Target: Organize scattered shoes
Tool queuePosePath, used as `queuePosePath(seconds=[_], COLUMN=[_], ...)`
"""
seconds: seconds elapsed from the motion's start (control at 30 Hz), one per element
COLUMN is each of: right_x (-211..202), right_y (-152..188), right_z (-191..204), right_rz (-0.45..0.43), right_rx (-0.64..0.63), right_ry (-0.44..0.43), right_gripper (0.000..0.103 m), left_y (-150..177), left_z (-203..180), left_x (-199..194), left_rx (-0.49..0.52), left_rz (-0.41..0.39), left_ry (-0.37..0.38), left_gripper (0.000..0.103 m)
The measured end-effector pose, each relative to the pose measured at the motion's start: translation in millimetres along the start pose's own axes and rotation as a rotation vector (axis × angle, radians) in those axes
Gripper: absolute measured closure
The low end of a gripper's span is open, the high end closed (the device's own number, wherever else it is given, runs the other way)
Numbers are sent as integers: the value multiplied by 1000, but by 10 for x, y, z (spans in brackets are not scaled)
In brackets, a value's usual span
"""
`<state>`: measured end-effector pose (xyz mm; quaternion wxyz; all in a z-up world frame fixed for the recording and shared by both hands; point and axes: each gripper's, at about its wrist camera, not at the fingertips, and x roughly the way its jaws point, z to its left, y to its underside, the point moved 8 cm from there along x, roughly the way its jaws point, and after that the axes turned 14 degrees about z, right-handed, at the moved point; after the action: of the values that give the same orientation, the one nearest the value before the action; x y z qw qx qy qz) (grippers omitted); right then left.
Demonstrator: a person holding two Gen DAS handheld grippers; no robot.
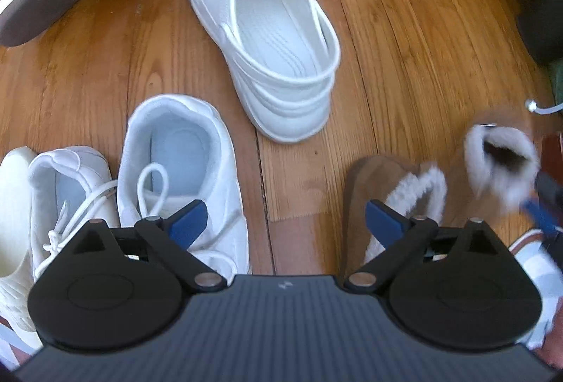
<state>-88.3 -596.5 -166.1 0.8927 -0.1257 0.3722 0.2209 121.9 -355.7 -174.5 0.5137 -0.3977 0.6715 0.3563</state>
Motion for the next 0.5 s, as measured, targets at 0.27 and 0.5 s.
queuePosePath(seconds=[0.27, 0.5], right_x=[-296, 246], right_y=[159, 642], right_z=[286, 527], right_rz=[-19, 174], right_rx=[-479, -1051], right_ry=[212, 506], right_gripper=[29, 58], left_y=[84, 65], left_z=[-102, -34], left_x=[46, -89], left_rx=[52, 9], left_rz=[24, -44], left_ry=[-17, 20], left_gripper=[5, 5])
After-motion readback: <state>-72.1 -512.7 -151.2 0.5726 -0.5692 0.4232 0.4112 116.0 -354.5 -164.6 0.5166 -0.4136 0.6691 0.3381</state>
